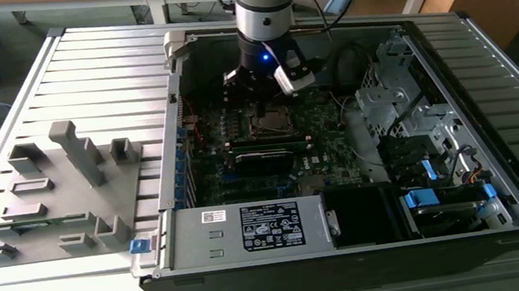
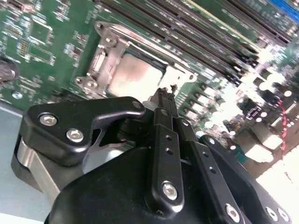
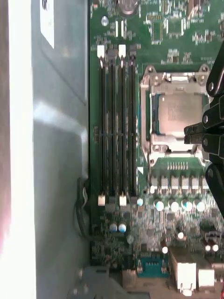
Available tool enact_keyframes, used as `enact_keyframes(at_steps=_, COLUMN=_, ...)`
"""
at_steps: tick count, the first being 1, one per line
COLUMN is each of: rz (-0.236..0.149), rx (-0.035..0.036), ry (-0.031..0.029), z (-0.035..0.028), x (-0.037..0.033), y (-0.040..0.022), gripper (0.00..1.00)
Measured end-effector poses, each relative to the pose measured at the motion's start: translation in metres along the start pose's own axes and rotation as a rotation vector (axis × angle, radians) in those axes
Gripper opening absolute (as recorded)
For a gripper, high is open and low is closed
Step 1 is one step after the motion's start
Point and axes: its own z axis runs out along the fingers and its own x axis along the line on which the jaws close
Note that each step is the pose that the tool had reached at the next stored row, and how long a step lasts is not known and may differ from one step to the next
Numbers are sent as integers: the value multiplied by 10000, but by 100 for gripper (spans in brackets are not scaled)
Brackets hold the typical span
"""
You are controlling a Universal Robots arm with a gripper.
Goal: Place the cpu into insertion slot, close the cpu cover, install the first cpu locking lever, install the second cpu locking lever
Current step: 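Close the cpu cover, then install the first cpu locking lever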
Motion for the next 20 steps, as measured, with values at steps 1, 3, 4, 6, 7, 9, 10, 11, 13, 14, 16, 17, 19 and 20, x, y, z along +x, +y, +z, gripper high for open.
enact_keyframes(at_steps=1, rz=-1, rx=0, ry=0, z=1, x=-28, y=1, gripper=11)
enact_keyframes(at_steps=3, rz=0, rx=0, ry=0, z=2, x=-80, y=2, gripper=11)
enact_keyframes(at_steps=4, rz=0, rx=0, ry=0, z=2, x=-104, y=2, gripper=11)
enact_keyframes(at_steps=6, rz=-1, rx=0, ry=0, z=3, x=-150, y=3, gripper=11)
enact_keyframes(at_steps=7, rz=0, rx=1, ry=0, z=3, x=-168, y=4, gripper=11)
enact_keyframes(at_steps=9, rz=0, rx=-1, ry=0, z=3, x=-187, y=4, gripper=11)
enact_keyframes(at_steps=10, rz=0, rx=-1, ry=-1, z=4, x=-187, y=4, gripper=11)
enact_keyframes(at_steps=11, rz=0, rx=0, ry=0, z=3, x=-201, y=5, gripper=11)
enact_keyframes(at_steps=13, rz=0, rx=0, ry=0, z=3, x=-214, y=5, gripper=11)
enact_keyframes(at_steps=14, rz=0, rx=0, ry=0, z=2, x=-214, y=6, gripper=11)
enact_keyframes(at_steps=16, rz=0, rx=2, ry=1, z=-4, x=-214, y=5, gripper=11)
enact_keyframes(at_steps=17, rz=0, rx=0, ry=0, z=-7, x=-214, y=5, gripper=11)
enact_keyframes(at_steps=19, rz=0, rx=0, ry=0, z=-22, x=-214, y=5, gripper=11)
enact_keyframes(at_steps=20, rz=0, rx=0, ry=0, z=-35, x=-215, y=6, gripper=11)
